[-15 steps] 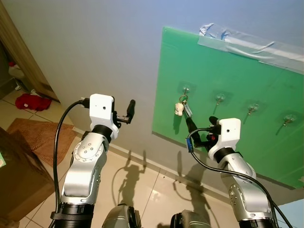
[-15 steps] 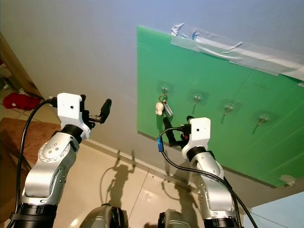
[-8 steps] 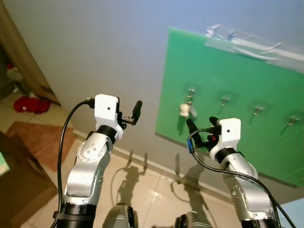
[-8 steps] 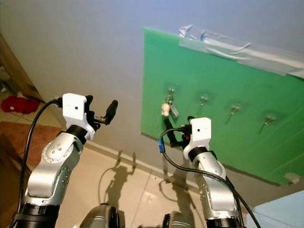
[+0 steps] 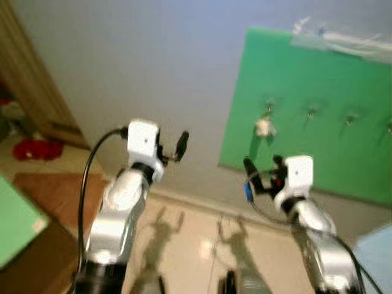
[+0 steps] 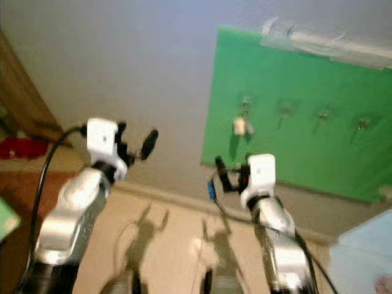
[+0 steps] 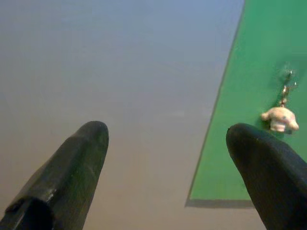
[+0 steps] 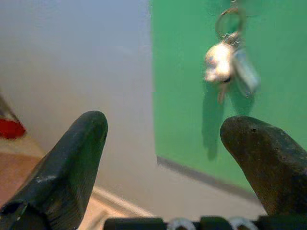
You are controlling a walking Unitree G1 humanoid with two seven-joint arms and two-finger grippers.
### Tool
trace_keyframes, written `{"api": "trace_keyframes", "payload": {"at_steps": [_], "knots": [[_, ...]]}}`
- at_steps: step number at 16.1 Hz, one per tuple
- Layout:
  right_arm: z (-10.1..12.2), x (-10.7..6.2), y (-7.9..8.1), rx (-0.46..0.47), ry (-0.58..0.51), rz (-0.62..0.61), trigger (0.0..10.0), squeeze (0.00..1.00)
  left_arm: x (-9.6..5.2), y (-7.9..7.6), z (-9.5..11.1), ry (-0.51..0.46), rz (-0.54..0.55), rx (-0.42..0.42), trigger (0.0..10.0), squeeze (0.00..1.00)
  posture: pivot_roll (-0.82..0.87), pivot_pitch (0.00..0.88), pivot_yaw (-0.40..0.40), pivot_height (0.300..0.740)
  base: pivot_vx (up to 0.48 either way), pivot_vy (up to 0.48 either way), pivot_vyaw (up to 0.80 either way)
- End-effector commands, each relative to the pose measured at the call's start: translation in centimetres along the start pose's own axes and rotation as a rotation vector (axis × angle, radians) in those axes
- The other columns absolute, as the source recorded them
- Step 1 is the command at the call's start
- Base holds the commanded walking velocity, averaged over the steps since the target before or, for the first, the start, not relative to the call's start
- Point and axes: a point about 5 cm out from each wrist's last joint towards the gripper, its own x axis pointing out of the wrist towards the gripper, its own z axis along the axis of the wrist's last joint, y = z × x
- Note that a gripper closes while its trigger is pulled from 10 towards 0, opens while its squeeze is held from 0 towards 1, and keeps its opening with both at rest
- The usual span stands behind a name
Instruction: Hang keys on a hook
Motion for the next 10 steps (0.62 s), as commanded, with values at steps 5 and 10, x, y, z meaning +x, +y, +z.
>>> {"api": "trace_keyframes", "payload": {"at_steps": [5,10], "knots": [[0.6,0.1,0.1,-0.026,-0.014,0.003,10.0,0.0,-0.1,1.5,-0.4,0.026,0.048,0.04,10.0,0.0,-0.12,0.106,-0.015,0.71,0.0,0.0,0.63],[0.9,0.0,-0.2,-0.026,-0.028,-0.013,10.0,0.0,-0.5,2.3,-1.2,0.053,0.089,-0.007,10.0,0.0,-0.12,0.111,-0.015,0.71,0.0,0.0,0.78]]}}
